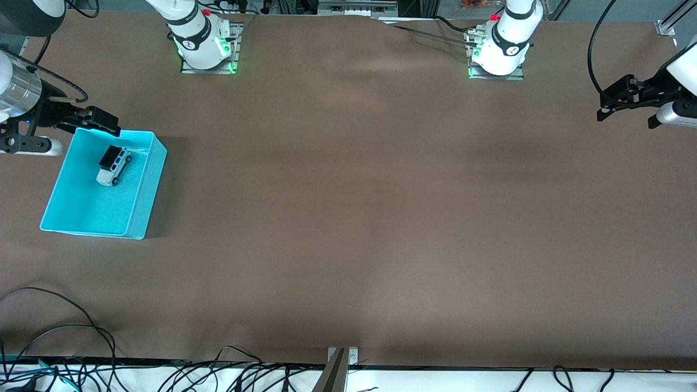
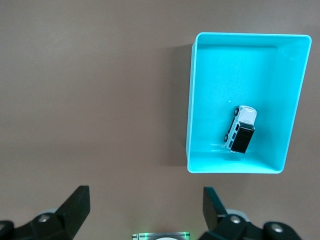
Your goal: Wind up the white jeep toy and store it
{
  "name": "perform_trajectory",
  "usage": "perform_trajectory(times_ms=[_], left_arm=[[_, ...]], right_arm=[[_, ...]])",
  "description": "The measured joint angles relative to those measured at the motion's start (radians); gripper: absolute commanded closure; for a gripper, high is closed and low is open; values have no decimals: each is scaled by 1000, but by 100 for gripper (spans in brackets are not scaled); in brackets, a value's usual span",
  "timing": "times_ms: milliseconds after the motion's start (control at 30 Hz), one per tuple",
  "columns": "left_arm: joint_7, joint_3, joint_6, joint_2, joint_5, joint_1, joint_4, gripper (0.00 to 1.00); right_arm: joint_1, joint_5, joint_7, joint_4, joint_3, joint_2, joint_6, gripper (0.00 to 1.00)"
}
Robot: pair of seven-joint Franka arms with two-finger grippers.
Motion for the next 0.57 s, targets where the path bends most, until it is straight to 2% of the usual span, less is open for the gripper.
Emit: perform_trajectory(times_ms=[267,567], left_arm=[[0,0,0,0,0,0,0,0],[0,0,0,0,0,0,0,0]], right_arm=[[0,0,-45,17,-2,-19,-60,0],[0,0,-50,19,-2,-25,-66,0]])
